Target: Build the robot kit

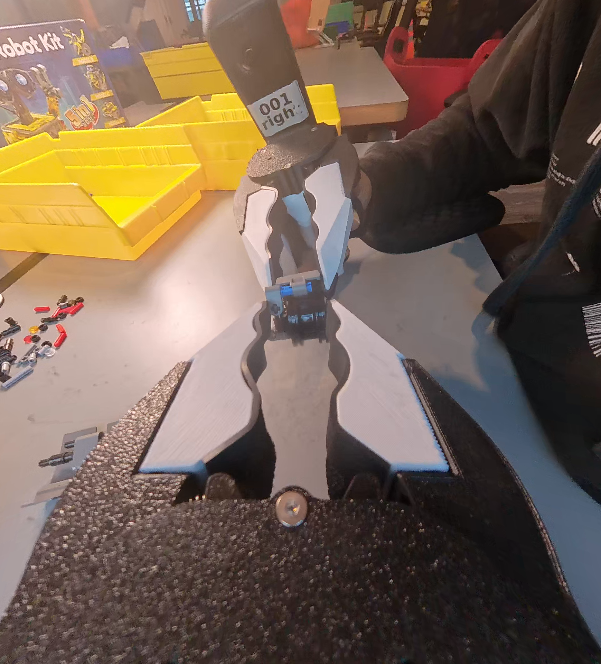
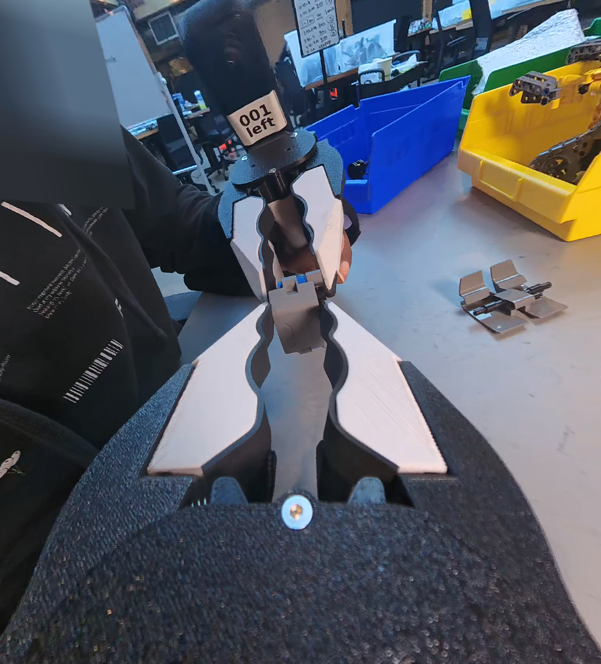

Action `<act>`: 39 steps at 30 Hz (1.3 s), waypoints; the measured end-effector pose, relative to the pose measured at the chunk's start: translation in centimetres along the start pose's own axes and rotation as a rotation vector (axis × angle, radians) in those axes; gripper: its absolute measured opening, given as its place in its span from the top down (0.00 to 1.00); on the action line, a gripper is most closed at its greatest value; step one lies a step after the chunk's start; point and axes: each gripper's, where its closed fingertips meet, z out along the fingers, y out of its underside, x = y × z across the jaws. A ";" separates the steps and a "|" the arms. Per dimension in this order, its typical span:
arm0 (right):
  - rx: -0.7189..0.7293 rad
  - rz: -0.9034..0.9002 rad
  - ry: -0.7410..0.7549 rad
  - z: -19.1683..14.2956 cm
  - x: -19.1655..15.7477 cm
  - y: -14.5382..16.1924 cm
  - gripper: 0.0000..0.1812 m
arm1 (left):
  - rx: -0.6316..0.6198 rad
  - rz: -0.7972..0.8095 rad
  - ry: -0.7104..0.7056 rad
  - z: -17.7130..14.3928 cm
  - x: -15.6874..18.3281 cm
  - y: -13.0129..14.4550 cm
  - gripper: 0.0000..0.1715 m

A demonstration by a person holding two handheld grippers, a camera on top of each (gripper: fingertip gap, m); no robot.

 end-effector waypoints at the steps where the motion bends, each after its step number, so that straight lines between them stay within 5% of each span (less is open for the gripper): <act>1: -0.004 0.007 -0.012 0.1 -0.2 0.2 0.86 | -0.007 0.013 0.006 0.0 0.2 0.0 0.83; 10: 0.002 0.036 -0.051 0.1 -0.6 0.4 0.86 | -0.016 0.092 0.002 0.0 0.8 -0.1 0.84; 15: 0.014 0.114 -0.073 0.0 -0.3 0.7 0.86 | -0.095 0.298 -0.073 0.2 0.7 0.4 0.83; 23: -0.008 -0.051 0.039 -0.3 -0.5 -1.1 0.85 | 0.072 0.056 -0.002 -0.2 0.1 -1.1 0.80; 29: -0.005 -0.068 0.088 -0.5 0.1 -1.0 0.85 | 0.020 0.025 -0.003 0.5 -0.1 -0.2 0.80; 34: 0.173 0.019 -0.006 -1.7 -0.9 -4.1 0.68 | 0.247 -0.241 0.059 -1.6 -1.7 -2.8 0.81; 39: 0.181 -0.083 0.086 -2.4 -0.7 -4.9 0.70 | 0.528 -0.363 0.148 -4.5 -2.7 -5.8 0.83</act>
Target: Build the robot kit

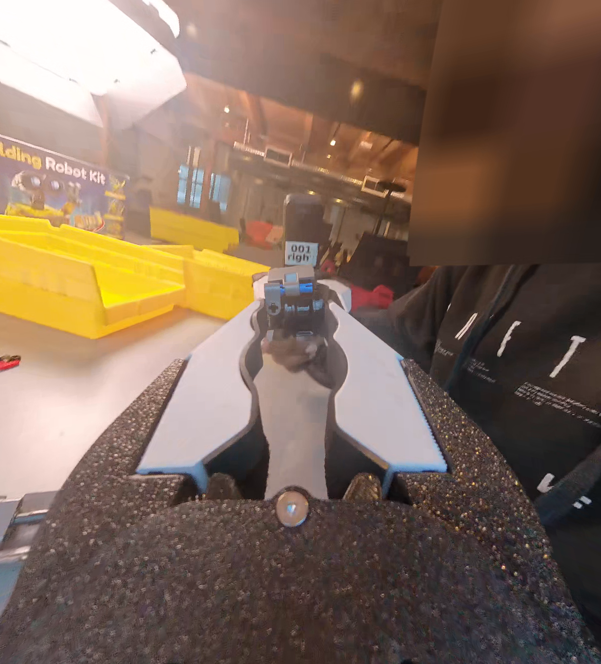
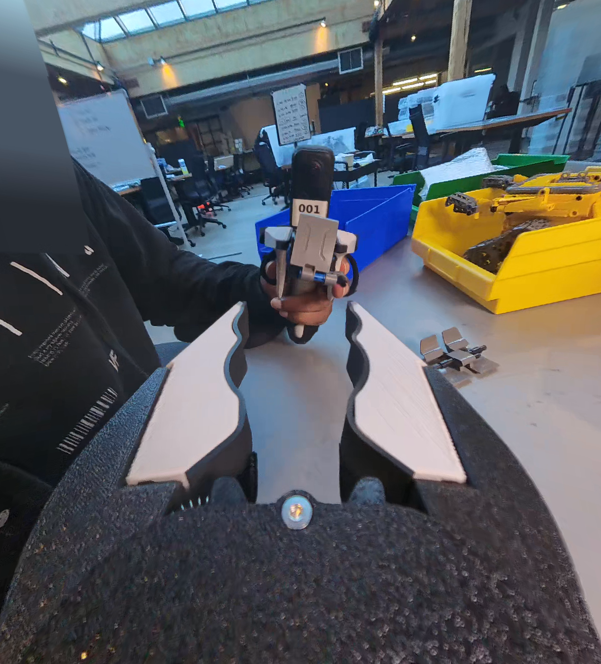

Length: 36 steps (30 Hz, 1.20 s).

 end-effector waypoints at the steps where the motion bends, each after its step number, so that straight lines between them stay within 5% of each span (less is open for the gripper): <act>1: 0.009 0.002 0.000 0.3 -0.3 -0.2 0.72 | 0.015 -0.010 0.014 0.0 0.1 -0.2 0.83; 8: 0.028 0.047 0.044 1.6 -0.6 -0.8 0.70 | -0.008 0.055 0.085 1.2 1.7 0.8 0.83; 15: -0.022 0.018 -0.007 2.0 -2.0 0.1 0.77 | -0.080 0.292 0.081 1.8 3.3 2.0 0.83; 23: -0.075 -0.311 0.117 1.9 -1.7 0.3 0.77 | -0.167 0.329 0.011 1.6 2.3 3.1 0.76; 30: -0.025 -0.542 0.137 1.7 -2.4 0.0 0.77 | -0.219 0.325 0.075 1.8 3.3 3.6 0.82; 36: 0.001 -0.569 0.109 1.6 -2.5 0.4 0.77 | -0.258 0.408 0.053 1.7 3.5 4.1 0.84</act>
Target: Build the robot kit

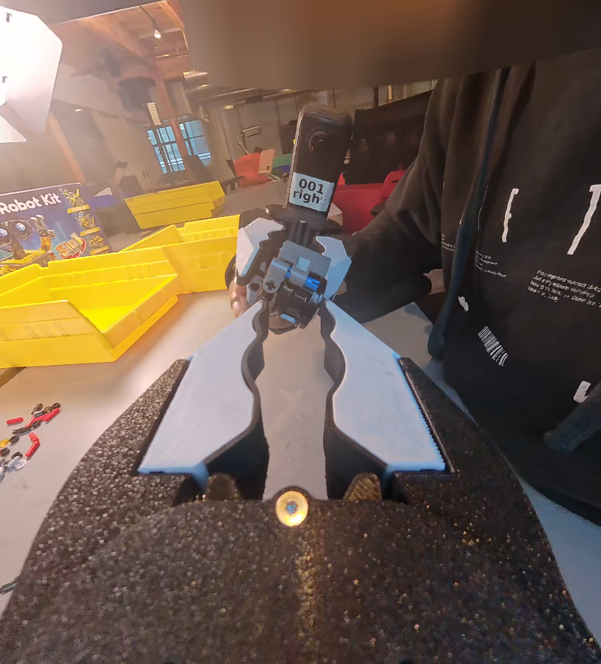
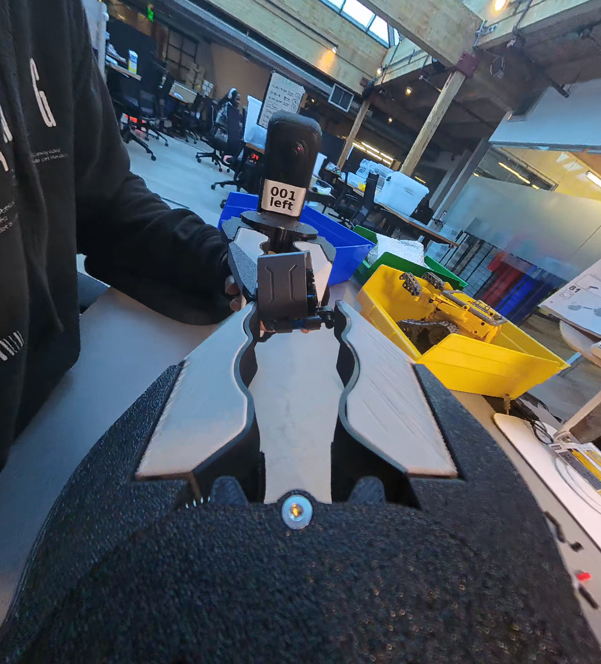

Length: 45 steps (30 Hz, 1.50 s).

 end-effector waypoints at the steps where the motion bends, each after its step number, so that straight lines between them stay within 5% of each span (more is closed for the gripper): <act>1: -0.005 0.025 -0.006 0.0 0.0 0.3 0.77 | -0.002 0.000 -0.005 0.0 -0.1 0.0 0.84; 9: -0.033 0.192 -0.048 0.2 0.2 1.5 0.77 | -0.039 -0.081 -0.014 -0.4 -0.8 0.6 0.85; 18: -0.096 0.091 -0.007 0.0 0.4 1.5 0.83 | -0.056 -0.095 -0.039 -0.7 -1.5 1.1 0.85; 31: -0.057 0.305 -0.018 0.4 1.0 1.8 0.83 | -0.058 -0.165 -0.056 -0.3 -2.0 1.8 0.83; 45: -0.118 0.299 -0.035 0.1 0.9 2.3 0.87 | -0.083 -0.141 -0.077 -0.6 -2.3 2.0 0.85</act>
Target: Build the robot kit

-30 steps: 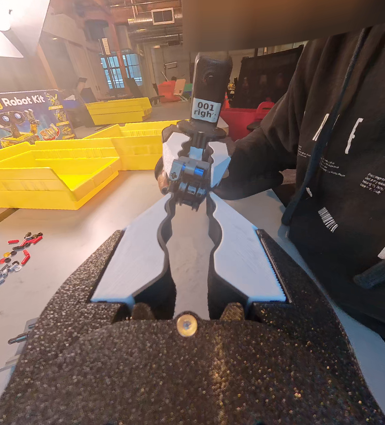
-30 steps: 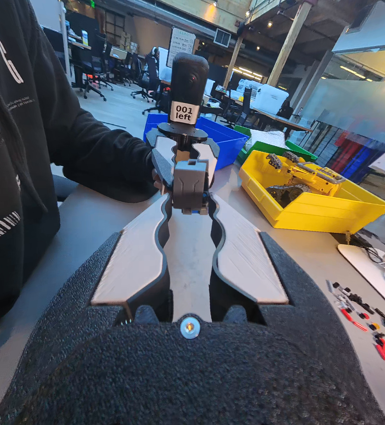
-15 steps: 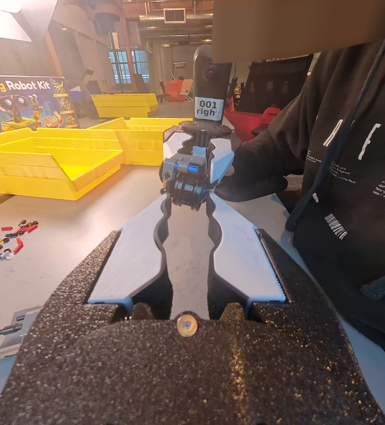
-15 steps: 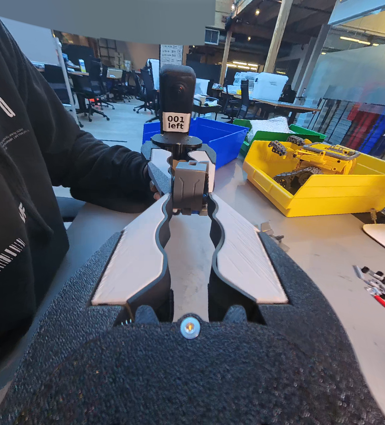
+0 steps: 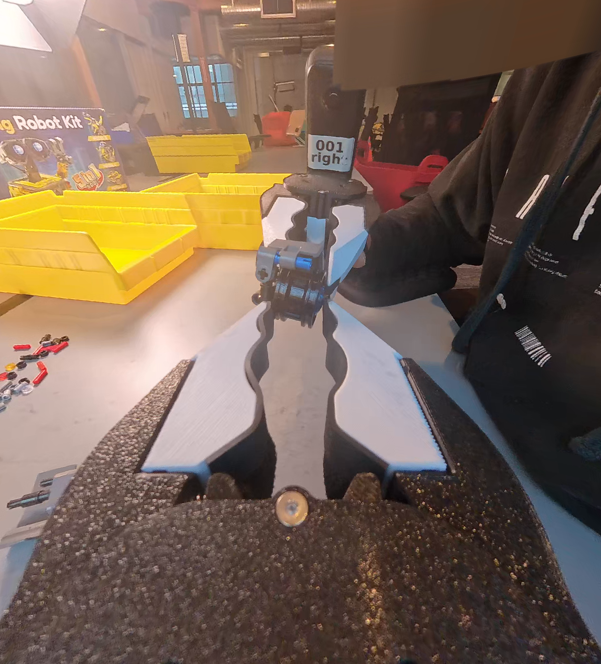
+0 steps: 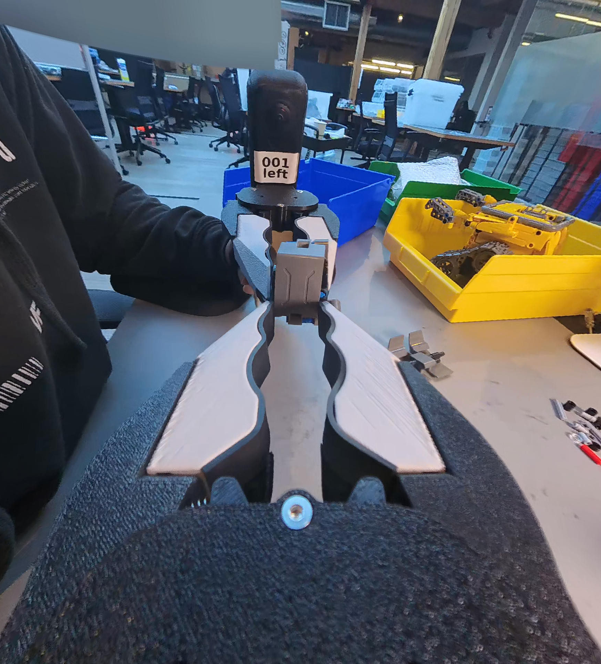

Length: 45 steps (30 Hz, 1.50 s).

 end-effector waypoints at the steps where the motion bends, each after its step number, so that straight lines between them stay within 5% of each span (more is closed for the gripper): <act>1: 0.001 0.005 -0.010 0.0 -0.2 -0.1 0.87 | 0.000 -0.004 0.012 -0.1 0.2 -0.1 0.85; 13: -0.005 -0.133 -0.085 -0.1 -2.1 -0.5 0.87 | 0.019 -0.071 0.184 -0.6 2.5 -0.6 0.88; 20: -0.010 -0.089 -0.048 -0.2 -0.8 -0.1 0.87 | 0.029 -0.055 0.133 -0.4 1.5 -0.4 0.86; 27: -0.006 -0.251 -0.033 -0.5 -1.6 -0.2 0.87 | -0.018 0.039 0.035 -0.1 0.7 -0.5 0.68; 30: -0.022 -0.340 -0.030 0.1 -2.4 0.2 0.87 | -0.076 0.094 0.076 0.7 2.1 0.1 0.74; 38: 0.060 -0.195 0.004 -0.3 -1.5 -1.9 0.74 | 0.076 0.081 0.090 0.0 2.3 -1.9 0.74; 45: 0.057 -0.166 -0.008 0.2 -2.0 -1.8 0.77 | 0.154 0.015 0.146 0.3 3.0 -2.4 0.74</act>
